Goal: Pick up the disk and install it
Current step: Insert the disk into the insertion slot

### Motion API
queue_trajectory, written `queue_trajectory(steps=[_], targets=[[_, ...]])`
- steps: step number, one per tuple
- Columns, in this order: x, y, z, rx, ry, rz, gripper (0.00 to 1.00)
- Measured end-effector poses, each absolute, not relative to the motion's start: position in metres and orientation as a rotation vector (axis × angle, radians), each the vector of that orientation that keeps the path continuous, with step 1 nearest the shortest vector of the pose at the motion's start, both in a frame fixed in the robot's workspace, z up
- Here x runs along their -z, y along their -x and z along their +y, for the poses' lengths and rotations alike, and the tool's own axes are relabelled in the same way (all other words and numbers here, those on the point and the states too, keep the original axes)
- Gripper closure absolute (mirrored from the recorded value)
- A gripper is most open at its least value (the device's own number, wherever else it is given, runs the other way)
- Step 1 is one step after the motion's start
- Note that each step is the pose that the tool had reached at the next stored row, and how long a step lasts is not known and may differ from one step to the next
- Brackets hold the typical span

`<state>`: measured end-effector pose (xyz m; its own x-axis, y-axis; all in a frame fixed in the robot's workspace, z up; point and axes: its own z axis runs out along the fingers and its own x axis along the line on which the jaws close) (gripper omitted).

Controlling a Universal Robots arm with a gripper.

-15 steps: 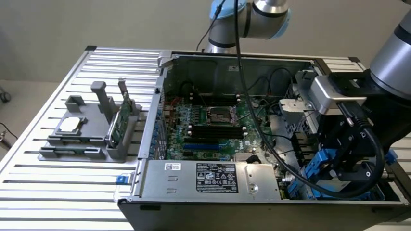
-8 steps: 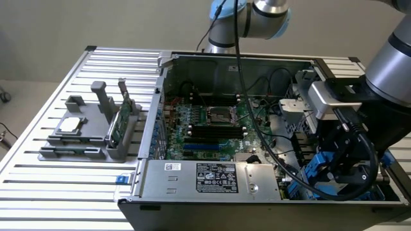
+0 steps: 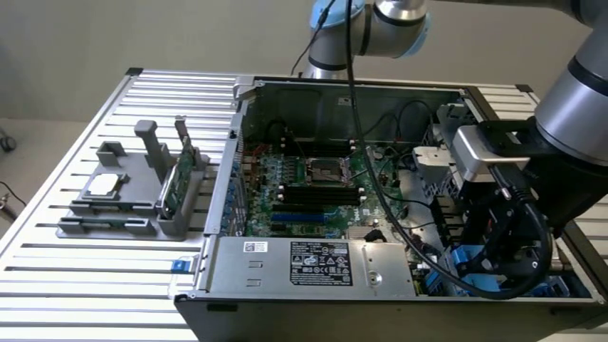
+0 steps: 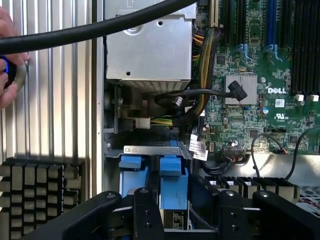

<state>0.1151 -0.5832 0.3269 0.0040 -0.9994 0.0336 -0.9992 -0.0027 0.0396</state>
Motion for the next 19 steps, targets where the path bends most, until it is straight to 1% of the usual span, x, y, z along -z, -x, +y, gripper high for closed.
queue_trajectory(steps=[5,11,17,18,19], targets=[[-0.331,-0.119,-0.582,0.006,-2.193,-2.176,0.6],[-0.345,-0.128,-0.582,0.005,-2.205,-2.164,0.6],[-0.346,-0.136,-0.582,0.005,-2.22,-2.149,0.6],[-0.346,-0.137,-0.582,0.005,-2.222,-2.147,0.62],[-0.346,-0.138,-0.582,0.005,-2.223,-2.145,0.69]])
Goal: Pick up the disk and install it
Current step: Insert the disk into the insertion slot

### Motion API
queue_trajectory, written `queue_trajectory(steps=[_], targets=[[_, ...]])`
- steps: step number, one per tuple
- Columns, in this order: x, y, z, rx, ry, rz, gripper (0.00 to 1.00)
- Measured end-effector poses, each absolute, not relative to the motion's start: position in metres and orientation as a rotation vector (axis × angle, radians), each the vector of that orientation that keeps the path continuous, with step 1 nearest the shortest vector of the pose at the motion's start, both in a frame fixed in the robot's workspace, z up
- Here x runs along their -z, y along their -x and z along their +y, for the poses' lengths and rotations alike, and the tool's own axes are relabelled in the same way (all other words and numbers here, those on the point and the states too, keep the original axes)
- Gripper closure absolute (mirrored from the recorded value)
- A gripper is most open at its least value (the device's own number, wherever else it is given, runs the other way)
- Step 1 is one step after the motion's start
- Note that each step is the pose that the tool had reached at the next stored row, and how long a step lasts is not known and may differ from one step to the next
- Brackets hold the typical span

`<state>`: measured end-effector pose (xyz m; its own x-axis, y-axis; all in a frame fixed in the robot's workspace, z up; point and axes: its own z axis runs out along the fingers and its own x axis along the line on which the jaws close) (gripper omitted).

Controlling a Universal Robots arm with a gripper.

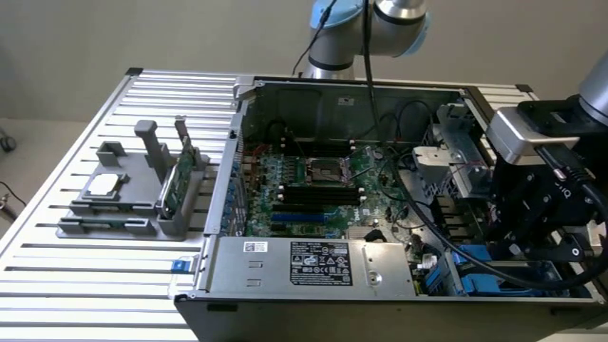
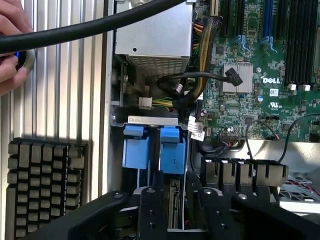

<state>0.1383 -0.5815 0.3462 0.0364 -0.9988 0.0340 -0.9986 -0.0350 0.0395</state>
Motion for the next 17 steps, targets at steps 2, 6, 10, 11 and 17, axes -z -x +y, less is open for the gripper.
queue_trajectory(steps=[2,6,10,11,17], targets=[[-0.346,-0.141,-0.581,0.005,-2.226,-2.143,0.81],[-0.346,-0.144,-0.581,0.004,-2.231,-2.137,0.89],[-0.342,-0.146,-0.58,0.004,-2.237,-2.13,0.89],[-0.34,-0.146,-0.58,0.004,-2.239,-2.129,0.89],[-0.331,-0.146,-0.58,0.004,-2.246,-2.121,0.89]])
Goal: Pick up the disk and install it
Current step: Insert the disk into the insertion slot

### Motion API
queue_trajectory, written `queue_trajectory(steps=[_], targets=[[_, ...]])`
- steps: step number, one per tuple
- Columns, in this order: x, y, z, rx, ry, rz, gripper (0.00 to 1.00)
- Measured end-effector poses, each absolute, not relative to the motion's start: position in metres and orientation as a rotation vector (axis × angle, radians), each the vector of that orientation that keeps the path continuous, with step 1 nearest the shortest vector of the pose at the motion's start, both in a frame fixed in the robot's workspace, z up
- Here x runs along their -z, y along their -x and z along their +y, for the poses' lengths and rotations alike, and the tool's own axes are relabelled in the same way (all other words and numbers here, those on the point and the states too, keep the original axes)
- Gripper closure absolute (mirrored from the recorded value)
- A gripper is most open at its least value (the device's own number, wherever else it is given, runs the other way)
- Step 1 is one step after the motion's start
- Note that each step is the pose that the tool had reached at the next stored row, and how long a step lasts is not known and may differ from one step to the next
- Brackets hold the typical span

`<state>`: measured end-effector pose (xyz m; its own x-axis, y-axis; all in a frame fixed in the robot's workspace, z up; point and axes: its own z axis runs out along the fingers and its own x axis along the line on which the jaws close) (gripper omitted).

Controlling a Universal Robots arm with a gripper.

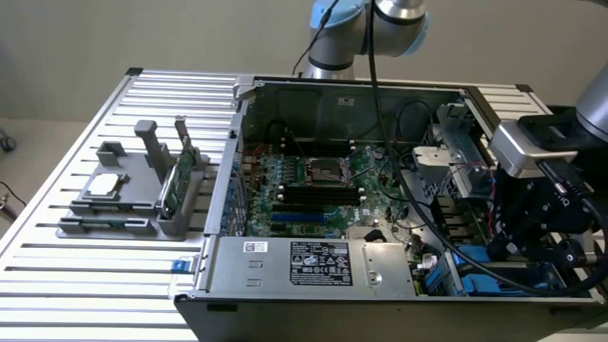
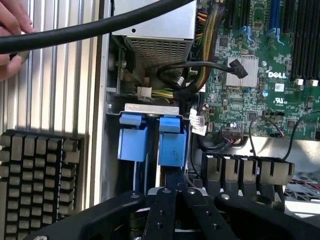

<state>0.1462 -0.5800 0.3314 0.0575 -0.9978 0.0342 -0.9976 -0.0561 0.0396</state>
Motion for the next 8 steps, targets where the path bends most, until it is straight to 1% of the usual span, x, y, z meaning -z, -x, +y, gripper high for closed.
queue_trajectory(steps=[8], targets=[[-0.3291,-0.1467,-0.58,0.003,-2.249,-2.117,0.89]])
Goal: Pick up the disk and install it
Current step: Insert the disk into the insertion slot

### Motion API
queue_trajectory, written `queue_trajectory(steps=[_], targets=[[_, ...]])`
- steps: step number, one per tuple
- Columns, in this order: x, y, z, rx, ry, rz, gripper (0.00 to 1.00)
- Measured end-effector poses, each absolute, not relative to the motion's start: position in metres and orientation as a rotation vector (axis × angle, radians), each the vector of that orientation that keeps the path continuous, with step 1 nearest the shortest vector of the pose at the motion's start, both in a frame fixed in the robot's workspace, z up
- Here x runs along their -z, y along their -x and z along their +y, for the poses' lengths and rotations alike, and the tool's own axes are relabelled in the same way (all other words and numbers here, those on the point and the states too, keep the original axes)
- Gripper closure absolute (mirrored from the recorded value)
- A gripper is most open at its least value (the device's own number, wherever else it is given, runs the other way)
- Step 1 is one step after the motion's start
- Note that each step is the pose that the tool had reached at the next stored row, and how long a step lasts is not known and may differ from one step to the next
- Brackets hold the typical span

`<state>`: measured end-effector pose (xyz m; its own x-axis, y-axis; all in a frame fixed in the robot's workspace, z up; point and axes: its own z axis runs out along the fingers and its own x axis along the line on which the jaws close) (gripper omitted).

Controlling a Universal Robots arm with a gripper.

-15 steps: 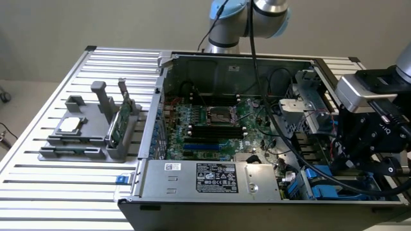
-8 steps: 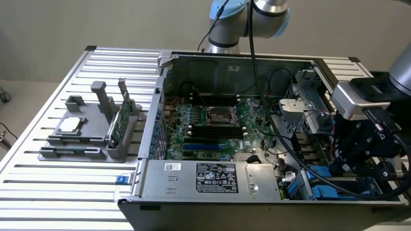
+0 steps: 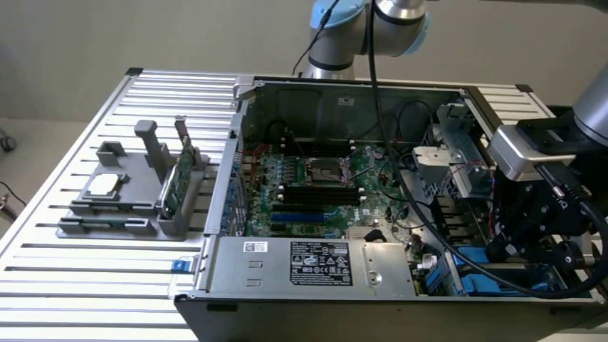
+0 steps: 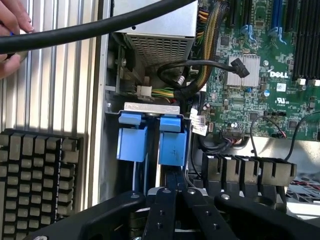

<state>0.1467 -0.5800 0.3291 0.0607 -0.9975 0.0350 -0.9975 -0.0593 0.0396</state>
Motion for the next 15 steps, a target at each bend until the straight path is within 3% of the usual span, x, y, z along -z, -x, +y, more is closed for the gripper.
queue_trajectory(steps=[8,15], targets=[[-0.326,-0.147,-0.58,0.0,-2.249,-2.114,0.89],[-0.354,-0.147,-0.58,0.003,-2.249,-2.114,0.89]])
